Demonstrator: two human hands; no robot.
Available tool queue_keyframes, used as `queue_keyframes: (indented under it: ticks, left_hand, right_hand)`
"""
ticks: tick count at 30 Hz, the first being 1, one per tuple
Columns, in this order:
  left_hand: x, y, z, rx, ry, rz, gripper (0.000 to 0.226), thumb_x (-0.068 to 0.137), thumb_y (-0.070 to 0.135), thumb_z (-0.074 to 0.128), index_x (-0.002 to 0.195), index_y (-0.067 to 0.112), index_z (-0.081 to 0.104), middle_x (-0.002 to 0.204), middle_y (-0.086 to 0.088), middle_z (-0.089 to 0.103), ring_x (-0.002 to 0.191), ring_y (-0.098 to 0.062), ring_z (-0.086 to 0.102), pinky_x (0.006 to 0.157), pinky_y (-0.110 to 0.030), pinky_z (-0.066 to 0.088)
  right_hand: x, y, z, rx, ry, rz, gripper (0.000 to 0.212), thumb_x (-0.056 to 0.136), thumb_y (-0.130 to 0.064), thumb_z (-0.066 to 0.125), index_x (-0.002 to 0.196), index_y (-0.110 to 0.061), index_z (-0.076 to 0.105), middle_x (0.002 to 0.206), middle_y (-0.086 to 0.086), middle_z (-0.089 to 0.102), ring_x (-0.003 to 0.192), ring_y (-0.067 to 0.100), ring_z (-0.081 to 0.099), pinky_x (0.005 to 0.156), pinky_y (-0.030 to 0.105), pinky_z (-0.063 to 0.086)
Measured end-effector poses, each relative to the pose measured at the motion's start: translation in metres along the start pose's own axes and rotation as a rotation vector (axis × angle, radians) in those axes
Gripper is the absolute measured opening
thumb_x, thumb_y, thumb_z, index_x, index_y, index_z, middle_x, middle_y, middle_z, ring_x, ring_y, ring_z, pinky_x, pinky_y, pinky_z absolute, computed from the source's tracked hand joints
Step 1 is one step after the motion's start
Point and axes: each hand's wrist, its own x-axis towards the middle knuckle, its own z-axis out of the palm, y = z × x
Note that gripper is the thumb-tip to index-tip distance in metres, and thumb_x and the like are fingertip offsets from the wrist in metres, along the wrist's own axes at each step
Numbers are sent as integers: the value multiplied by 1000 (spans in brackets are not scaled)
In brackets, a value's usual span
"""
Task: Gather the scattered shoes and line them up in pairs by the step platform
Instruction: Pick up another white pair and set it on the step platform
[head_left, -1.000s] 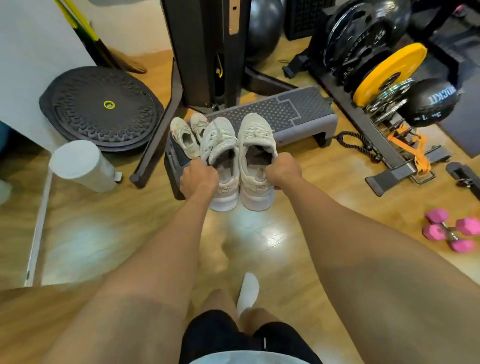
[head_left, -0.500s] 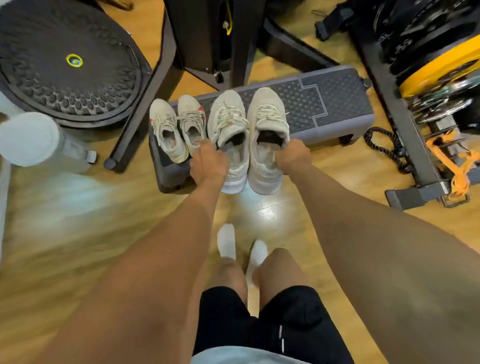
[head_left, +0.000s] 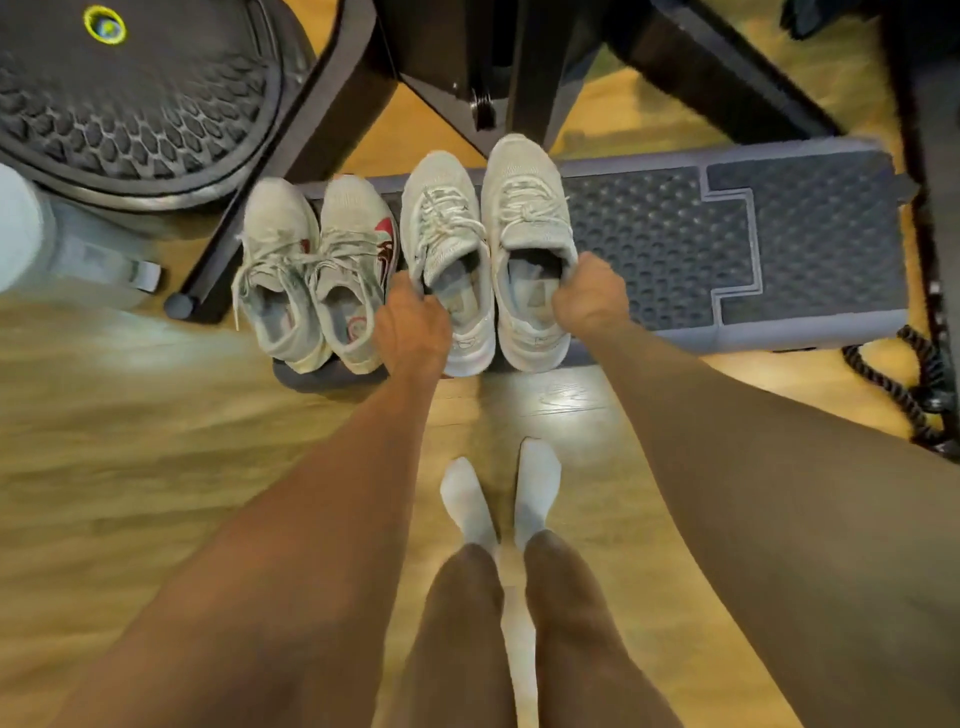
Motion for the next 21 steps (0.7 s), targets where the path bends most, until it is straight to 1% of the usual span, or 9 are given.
queue_keyframes:
  ticks: [2,4,7,9,13,16,21]
  left_hand:
    - [17,0,14,-12,-1,-32,21,94,14,46,114,8,52,114,-17,61,108,-34,55,75,-32,29]
    - [32,-3,24,-19,-9,-37,22,94,13,46,115,8,51,115,-17,60,108,-35,55,75,-32,30]
    - [46,-8,33,-20,-16,-23,25,94,13,46,118,8,50,115,-18,60,107,-36,55,79,-37,38]
    - [49,-11,39,-41,-23,-18,28,94,13,47,121,9,48,115,-19,59,108,-38,55,84,-41,41]
    - [48,-17,48,-56,-23,-24,34,92,11,48,126,11,44,111,-21,61,104,-41,57,82,-44,43]
    - [49,-17,50,-49,-34,-23,35,93,12,48,128,12,44,109,-21,61,102,-42,57,78,-43,41]
    - [52,-15,44,-46,-74,-57,33,92,8,50,125,9,46,114,-20,61,106,-40,58,85,-46,45]
  right_hand:
    - [20,-3,12,-13,-14,-27,29,93,-15,51,121,-7,50,125,17,56,116,36,52,78,35,38]
    - [35,-7,22,-26,-22,-36,31,93,-14,50,123,-7,49,126,17,56,118,36,51,83,37,41]
    - [49,-7,33,-29,-11,-19,33,92,-12,50,125,-7,48,128,16,55,121,34,49,91,39,41]
    - [55,-3,36,-21,-15,-19,34,92,-11,50,125,-7,47,127,17,55,120,35,49,90,38,41]
    - [57,1,37,-3,-17,-29,34,91,-10,48,125,-7,46,124,17,56,116,34,51,86,37,42]
    - [53,1,39,-20,-19,-49,34,94,-12,47,127,-7,44,123,18,55,115,34,50,87,38,42]
    - [42,-2,44,-54,-87,-30,36,94,-13,51,128,-5,42,127,17,53,119,33,49,92,38,40]
